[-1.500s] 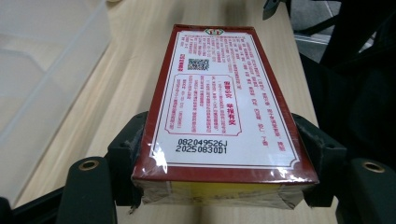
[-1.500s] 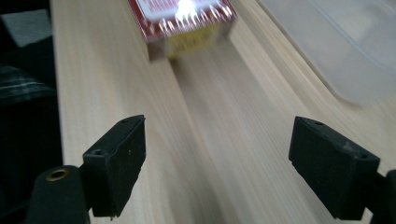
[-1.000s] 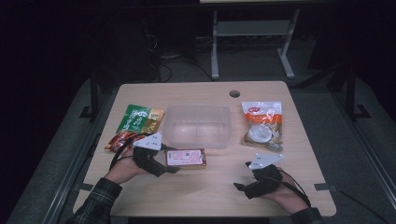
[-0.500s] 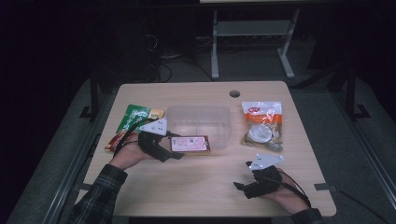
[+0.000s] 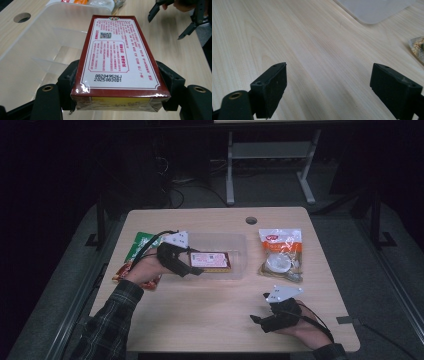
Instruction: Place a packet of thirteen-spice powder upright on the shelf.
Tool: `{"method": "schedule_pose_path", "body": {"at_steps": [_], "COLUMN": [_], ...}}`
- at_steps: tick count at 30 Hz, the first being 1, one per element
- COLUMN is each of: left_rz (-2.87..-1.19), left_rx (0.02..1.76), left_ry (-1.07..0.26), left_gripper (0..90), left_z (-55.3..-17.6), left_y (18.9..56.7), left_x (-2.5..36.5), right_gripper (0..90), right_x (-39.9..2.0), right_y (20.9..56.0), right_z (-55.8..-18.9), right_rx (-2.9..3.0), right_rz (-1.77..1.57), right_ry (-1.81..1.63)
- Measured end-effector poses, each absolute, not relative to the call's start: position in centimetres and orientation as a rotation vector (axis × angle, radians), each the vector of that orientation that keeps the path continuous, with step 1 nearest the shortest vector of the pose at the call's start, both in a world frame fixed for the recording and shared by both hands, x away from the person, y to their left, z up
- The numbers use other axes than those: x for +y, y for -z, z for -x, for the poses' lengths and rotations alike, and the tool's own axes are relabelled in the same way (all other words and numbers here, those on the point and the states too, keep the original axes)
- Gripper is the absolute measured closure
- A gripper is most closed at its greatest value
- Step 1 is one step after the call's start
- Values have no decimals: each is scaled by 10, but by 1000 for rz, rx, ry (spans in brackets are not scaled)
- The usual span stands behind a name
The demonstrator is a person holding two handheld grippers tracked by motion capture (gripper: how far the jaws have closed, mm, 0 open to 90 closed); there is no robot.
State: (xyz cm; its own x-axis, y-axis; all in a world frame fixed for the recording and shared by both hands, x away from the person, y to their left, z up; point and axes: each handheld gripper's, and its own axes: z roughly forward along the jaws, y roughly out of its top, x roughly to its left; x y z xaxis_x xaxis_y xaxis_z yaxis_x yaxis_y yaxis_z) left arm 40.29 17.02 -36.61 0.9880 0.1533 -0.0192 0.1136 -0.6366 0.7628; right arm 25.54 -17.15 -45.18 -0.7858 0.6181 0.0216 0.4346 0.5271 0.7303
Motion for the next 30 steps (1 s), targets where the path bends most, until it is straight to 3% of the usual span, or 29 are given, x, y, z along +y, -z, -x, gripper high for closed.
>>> {"method": "schedule_pose_path", "body": {"at_steps": [30], "left_rz": [-2373], "left_rx": [132], "left_ry": [-19], "left_gripper": [312], "left_z": [-469], "left_y": [371], "left_x": [114], "right_gripper": [137], "right_x": [-173], "right_y": [454], "right_z": [-259], "right_rx": [2538], "right_rz": [-872], "right_ry": [-1111]}}
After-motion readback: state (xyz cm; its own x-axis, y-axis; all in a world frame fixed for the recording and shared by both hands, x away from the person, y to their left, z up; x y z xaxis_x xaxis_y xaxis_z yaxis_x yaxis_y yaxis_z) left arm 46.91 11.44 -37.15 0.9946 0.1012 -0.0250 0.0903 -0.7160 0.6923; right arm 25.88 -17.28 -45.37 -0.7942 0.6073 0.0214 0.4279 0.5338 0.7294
